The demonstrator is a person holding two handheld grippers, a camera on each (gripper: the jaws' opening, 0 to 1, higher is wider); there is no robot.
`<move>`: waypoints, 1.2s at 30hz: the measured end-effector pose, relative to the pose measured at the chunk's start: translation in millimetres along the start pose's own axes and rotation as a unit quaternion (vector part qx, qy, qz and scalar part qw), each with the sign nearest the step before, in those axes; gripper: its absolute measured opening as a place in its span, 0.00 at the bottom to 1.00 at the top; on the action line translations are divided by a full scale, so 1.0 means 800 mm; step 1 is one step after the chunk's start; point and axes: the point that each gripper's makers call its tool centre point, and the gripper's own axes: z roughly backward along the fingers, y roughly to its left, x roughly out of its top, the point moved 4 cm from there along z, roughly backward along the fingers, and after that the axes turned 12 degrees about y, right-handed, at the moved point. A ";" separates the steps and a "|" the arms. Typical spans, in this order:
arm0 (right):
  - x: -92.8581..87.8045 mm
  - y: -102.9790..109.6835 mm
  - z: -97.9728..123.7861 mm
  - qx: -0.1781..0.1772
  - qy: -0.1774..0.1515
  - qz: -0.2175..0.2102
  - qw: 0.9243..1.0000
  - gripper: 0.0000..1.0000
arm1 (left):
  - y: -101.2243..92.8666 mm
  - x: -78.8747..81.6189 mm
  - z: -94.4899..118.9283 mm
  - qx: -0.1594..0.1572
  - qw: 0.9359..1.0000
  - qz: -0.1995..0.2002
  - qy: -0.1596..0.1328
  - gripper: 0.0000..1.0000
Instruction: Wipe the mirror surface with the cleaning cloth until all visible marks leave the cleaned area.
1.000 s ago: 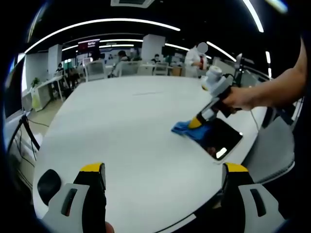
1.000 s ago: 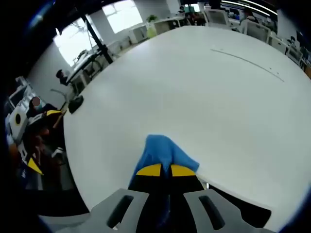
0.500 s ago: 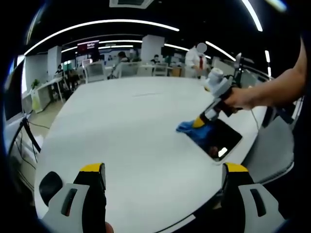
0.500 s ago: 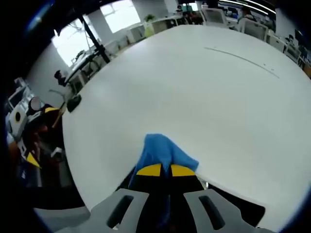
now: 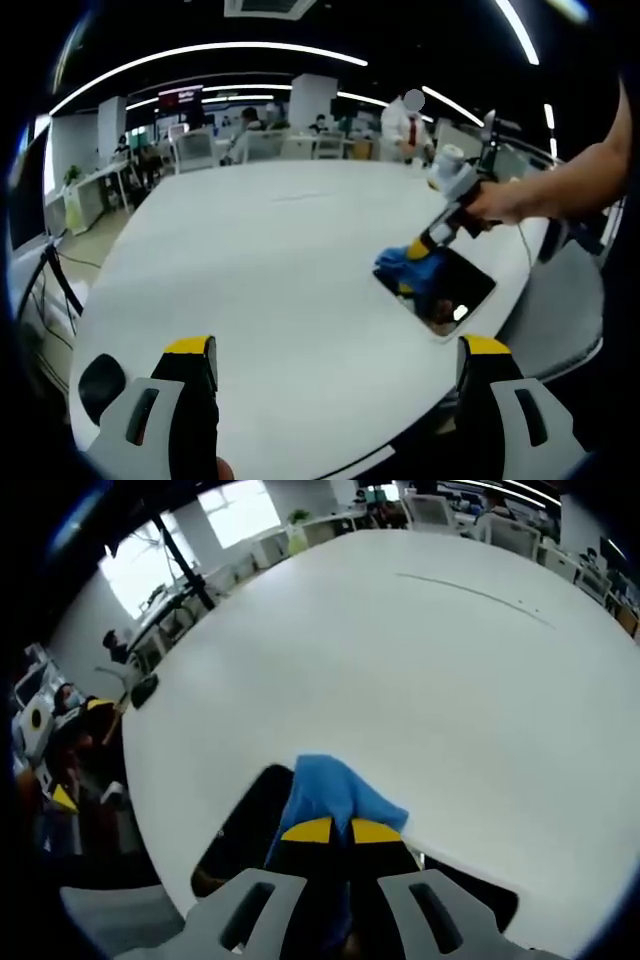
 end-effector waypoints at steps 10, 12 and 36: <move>-0.001 0.005 -0.001 -0.012 -0.003 -0.005 1.000 0.00 | -0.009 0.001 0.002 0.001 1.000 0.001 -0.002 1.00; -0.003 0.008 -0.001 -0.012 -0.001 -0.009 1.000 0.00 | -0.011 0.001 0.002 0.001 1.000 0.001 -0.003 1.00; -0.077 0.067 0.009 0.004 -0.014 0.000 1.000 0.00 | -0.027 0.002 0.005 0.002 1.000 -0.001 -0.011 1.00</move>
